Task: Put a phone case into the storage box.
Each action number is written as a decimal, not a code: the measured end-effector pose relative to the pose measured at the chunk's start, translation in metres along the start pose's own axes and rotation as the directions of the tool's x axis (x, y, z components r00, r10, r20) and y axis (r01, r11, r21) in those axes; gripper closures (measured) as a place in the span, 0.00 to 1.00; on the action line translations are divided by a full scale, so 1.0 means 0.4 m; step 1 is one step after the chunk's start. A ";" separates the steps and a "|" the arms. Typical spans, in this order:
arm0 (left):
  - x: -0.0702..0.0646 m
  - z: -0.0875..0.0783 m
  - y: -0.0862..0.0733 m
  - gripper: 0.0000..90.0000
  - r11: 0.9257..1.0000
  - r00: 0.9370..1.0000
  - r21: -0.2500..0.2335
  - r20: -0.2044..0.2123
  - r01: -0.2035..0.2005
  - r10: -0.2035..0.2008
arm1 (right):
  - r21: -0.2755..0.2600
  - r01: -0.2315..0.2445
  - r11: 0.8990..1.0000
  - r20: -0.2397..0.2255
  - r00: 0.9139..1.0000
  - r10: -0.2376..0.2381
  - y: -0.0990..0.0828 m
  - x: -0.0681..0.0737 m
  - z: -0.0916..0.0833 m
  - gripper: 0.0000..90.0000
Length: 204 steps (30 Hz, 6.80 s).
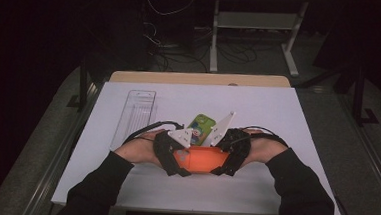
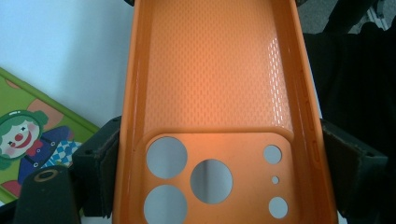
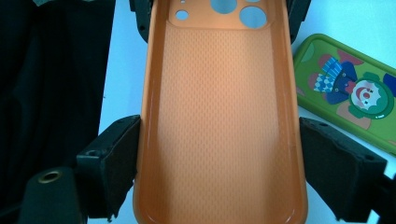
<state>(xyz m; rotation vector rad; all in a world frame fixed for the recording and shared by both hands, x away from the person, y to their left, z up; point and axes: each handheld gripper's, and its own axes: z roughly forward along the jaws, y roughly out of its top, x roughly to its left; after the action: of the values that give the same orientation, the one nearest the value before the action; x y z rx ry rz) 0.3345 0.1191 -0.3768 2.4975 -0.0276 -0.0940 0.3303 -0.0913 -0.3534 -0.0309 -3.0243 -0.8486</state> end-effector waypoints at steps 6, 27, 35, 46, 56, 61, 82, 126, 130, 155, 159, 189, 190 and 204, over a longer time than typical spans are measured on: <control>0.003 0.000 0.000 0.18 1.000 1.000 0.013 0.007 0.007 -0.007 | -0.001 0.003 1.000 -0.004 1.000 -0.003 -0.003 -0.003 0.004 0.17; 0.009 -0.014 -0.028 0.18 0.984 0.976 -0.028 -0.122 0.176 -0.178 | -0.233 -0.221 0.947 0.070 0.967 0.243 -0.088 -0.041 -0.047 0.00; 0.015 -0.011 -0.038 0.18 0.929 0.902 -0.093 -0.223 0.358 -0.370 | -0.371 -0.406 0.835 0.106 0.875 0.472 -0.154 -0.018 -0.055 0.01; 0.025 -0.014 -0.042 0.18 0.900 0.859 -0.105 -0.271 0.423 -0.435 | -0.499 -0.515 0.697 0.242 0.690 0.682 -0.231 0.052 -0.005 0.01; 0.027 -0.013 -0.037 0.18 0.906 0.867 -0.085 -0.266 0.414 -0.421 | -0.539 -0.463 0.704 0.264 0.700 0.663 -0.254 0.065 0.029 0.00; 0.026 -0.009 -0.034 0.18 0.911 0.873 -0.072 -0.262 0.407 -0.411 | -0.524 -0.417 0.743 0.345 0.694 0.633 -0.249 0.069 0.031 0.00; 0.027 -0.007 -0.034 0.18 0.918 0.880 -0.057 -0.268 0.392 -0.393 | -0.281 -0.107 0.954 0.696 0.661 0.280 -0.199 0.114 0.057 0.00; 0.024 -0.005 -0.020 0.18 0.917 0.881 -0.048 -0.262 0.396 -0.394 | 0.317 0.307 0.897 0.856 0.314 -0.410 -0.105 0.155 0.164 0.04; 0.023 -0.005 -0.021 0.18 0.911 0.875 -0.061 -0.257 0.408 -0.410 | 0.334 0.326 0.884 0.850 0.301 -0.432 -0.090 0.154 0.175 0.07; 0.025 -0.003 -0.021 0.18 0.917 0.882 -0.032 -0.260 0.398 -0.392 | 0.424 0.380 0.822 0.821 0.223 -0.526 -0.043 0.161 0.242 0.65; 0.022 0.005 -0.018 0.18 0.911 0.876 -0.053 -0.255 0.410 -0.409 | 0.425 0.391 0.817 0.821 0.214 -0.529 -0.041 0.165 0.241 0.72; 0.017 -0.029 -0.027 0.00 0.915 0.887 -0.141 -0.225 0.379 -0.403 | 0.386 0.350 0.854 0.833 0.266 -0.485 -0.045 0.161 0.221 0.87; 0.016 -0.034 -0.028 0.00 0.910 0.884 -0.149 -0.224 0.386 -0.411 | 0.378 0.342 0.860 0.835 0.275 -0.476 -0.046 0.158 0.217 0.87; 0.029 -0.081 -0.050 0.00 0.908 0.871 -0.185 -0.264 0.376 -0.414 | 0.048 0.182 0.982 0.844 0.518 -0.137 -0.075 0.111 0.143 0.87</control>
<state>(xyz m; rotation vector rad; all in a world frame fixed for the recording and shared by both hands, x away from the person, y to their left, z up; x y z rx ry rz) 0.3484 0.1541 -0.3637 2.3272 0.6022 0.1107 0.2856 -0.0862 -0.4175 -0.2428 -3.9772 -1.2076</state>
